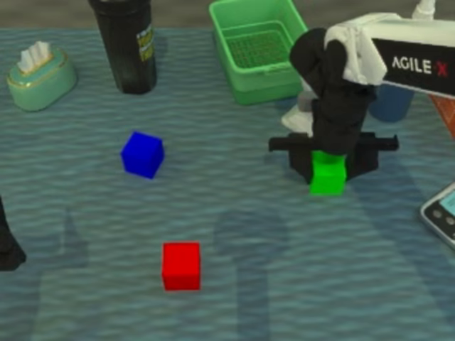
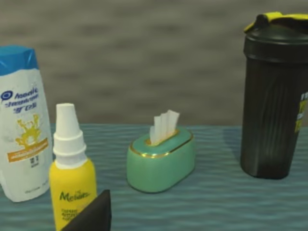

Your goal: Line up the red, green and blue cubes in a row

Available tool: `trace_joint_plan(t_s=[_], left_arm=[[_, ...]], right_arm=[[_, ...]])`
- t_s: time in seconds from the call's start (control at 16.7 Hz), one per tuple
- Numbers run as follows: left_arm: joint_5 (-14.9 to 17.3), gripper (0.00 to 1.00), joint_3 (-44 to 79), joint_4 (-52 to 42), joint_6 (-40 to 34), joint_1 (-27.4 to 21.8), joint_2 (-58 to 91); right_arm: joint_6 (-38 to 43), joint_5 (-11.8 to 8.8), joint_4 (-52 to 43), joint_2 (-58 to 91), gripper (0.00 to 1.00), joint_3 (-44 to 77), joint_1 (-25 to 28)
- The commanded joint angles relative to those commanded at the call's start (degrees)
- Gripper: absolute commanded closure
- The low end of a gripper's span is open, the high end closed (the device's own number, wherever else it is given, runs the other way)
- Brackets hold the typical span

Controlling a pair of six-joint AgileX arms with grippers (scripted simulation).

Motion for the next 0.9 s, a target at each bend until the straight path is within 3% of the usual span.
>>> trace_joint_plan(t_s=[0.42, 0.78, 0.9], left_arm=[[0.0, 0.00, 0.0, 0.0, 0.0, 0.0, 0.0], [0.0, 0.00, 0.0, 0.0, 0.0, 0.0, 0.0], [0.0, 0.00, 0.0, 0.0, 0.0, 0.0, 0.0]], right_arm=[[0.0, 0.0, -12.5, -3.0, 1.00, 9.1, 0.4], [0.1, -0.1, -13.3, -3.4, 1.00, 9.7, 0.3], [2.2, -0.1, -12.9, -4.7, 1.00, 8.2, 2.4]])
